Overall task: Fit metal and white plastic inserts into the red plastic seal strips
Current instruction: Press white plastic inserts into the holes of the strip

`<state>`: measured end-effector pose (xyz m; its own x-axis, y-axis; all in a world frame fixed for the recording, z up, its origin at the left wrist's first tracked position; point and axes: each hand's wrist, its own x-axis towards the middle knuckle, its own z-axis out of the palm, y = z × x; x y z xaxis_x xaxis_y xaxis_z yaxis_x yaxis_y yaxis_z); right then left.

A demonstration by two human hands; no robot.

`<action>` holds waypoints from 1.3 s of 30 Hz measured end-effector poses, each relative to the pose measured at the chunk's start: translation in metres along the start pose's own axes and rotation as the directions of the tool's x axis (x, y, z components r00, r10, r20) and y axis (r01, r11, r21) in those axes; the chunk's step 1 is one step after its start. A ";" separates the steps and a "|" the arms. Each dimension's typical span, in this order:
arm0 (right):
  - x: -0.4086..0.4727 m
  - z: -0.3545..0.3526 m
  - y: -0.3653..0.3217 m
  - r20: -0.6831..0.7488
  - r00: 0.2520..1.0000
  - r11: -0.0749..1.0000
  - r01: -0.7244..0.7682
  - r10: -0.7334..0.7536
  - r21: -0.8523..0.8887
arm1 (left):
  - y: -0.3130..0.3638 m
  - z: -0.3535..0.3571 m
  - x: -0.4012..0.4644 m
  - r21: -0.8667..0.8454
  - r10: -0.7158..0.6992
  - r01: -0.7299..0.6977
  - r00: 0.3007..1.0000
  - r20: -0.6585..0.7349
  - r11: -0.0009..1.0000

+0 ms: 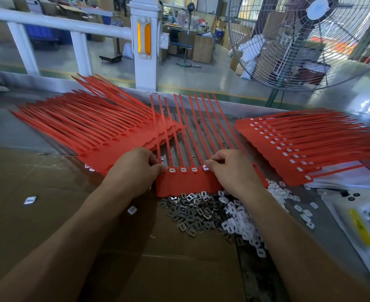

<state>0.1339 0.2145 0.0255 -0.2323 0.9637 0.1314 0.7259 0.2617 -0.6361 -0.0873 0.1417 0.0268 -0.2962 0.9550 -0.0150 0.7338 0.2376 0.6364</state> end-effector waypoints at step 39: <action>-0.026 -0.051 0.003 0.185 0.971 0.974 0.182 -0.155 -0.138 | 0.002 -0.004 -0.003 -0.012 0.002 -0.002 1.000 -0.031 1.000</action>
<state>0.1752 0.1927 0.0591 -0.4575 0.8851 0.0857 0.7539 0.4372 -0.4904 -0.0878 0.1381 0.0311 -0.3134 0.9496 0.0100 0.7273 0.2332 0.6454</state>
